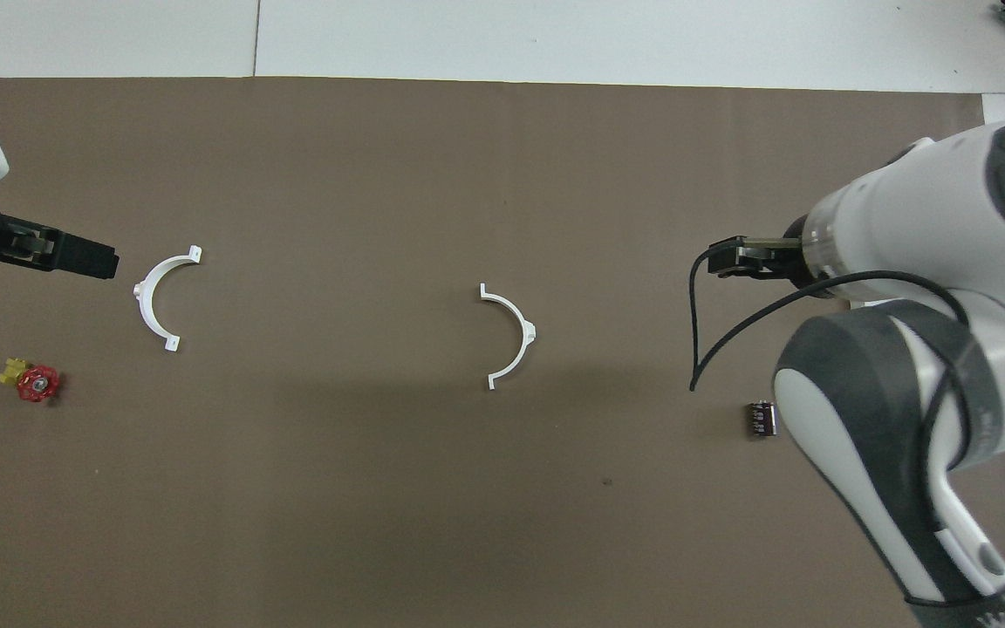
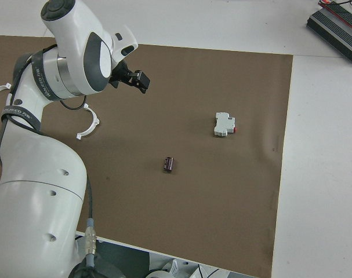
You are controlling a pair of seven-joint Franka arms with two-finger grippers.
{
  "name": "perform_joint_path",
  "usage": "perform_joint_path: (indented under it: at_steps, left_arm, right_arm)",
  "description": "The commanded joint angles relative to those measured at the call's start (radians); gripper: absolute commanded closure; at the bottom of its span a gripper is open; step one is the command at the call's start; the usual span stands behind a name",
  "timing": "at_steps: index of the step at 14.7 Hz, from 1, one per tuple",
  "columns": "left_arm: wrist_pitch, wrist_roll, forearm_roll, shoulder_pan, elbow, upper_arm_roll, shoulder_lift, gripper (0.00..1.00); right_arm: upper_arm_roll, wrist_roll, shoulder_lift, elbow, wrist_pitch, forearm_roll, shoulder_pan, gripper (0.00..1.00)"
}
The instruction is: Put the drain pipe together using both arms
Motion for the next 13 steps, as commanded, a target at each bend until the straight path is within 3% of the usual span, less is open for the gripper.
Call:
perform_joint_path:
  at_steps: [1,4,7,13]
  left_arm:
    - [0.011,0.008,-0.008,-0.009,-0.025,0.008,-0.025,0.0]
    - [0.009,0.008,-0.008,-0.009,-0.025,0.008,-0.025,0.0]
    - [0.014,0.008,-0.008,-0.01,-0.023,0.006,-0.023,0.0]
    - [0.017,0.009,-0.008,-0.01,-0.025,0.006,-0.023,0.0]
  right_arm:
    - [0.011,-0.122,-0.027,0.036,-0.107,0.03,-0.101,0.0]
    - [0.009,-0.195,-0.029,0.105,-0.226,0.029,-0.186,0.0]
    - [0.009,-0.237,-0.012,0.244,-0.383,-0.005,-0.204,0.0]
    - [0.011,-0.24,-0.041,0.18,-0.354,-0.002,-0.207,0.0]
